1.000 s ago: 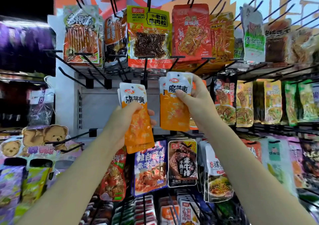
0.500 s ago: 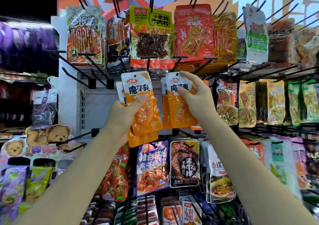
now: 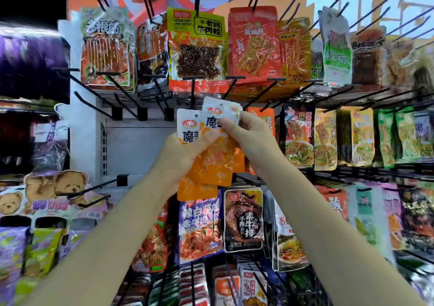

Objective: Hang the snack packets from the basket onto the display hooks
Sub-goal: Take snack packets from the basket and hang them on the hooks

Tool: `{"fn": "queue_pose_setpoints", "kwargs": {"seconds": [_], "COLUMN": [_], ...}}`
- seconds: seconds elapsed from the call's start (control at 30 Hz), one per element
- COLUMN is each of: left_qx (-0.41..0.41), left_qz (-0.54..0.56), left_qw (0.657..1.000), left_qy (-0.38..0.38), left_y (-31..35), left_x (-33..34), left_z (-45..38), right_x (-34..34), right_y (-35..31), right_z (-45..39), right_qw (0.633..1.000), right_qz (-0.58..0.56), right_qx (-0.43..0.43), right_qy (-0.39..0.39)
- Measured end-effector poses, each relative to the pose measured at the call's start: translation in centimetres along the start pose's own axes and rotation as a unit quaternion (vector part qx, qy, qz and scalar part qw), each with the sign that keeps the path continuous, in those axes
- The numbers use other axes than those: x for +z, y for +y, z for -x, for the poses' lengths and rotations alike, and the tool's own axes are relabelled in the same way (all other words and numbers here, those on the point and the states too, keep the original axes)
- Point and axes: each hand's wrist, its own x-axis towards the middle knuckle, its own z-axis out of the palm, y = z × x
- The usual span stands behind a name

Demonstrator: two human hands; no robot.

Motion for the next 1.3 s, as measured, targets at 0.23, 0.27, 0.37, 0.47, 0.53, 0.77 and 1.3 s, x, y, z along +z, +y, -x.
{"fn": "queue_pose_setpoints", "kwargs": {"seconds": [0.23,0.27,0.37,0.47,0.53,0.77,1.3], "left_qx": [-0.002,0.011,0.024,0.031,0.034,0.031,0.032], "left_qz": [0.061,0.068,0.078,0.065,0.06,0.058,-0.037], "left_qw": [0.997,0.997,0.995,0.995,0.996,0.997,0.999], "left_qy": [0.043,0.043,0.054,0.066,0.064,0.038,-0.025], "left_y": [0.1,0.0,-0.2,-0.4,-0.4,-0.3,-0.3], "left_x": [-2.2,-2.4,-2.4,-2.4,-2.4,-2.0,2.2], "left_z": [-0.8,-0.8,-0.8,-0.7,-0.7,-0.4,-3.7], "right_x": [-2.6,-2.7,-2.7,-2.4,-2.2,-1.8,-1.4], "right_y": [0.2,0.3,0.5,1.1,1.4,0.7,-0.7], "right_z": [-0.2,-0.3,-0.9,-1.9,-2.4,-3.1,-3.2], "right_qw": [0.996,0.994,0.988,0.989,0.99,0.989,0.997], "right_qz": [0.023,0.035,0.082,0.093,0.088,0.108,0.043], "right_qx": [-0.064,-0.087,-0.119,-0.101,-0.093,-0.067,-0.022], "right_qy": [0.062,0.054,0.052,0.056,0.053,0.075,0.054]}}
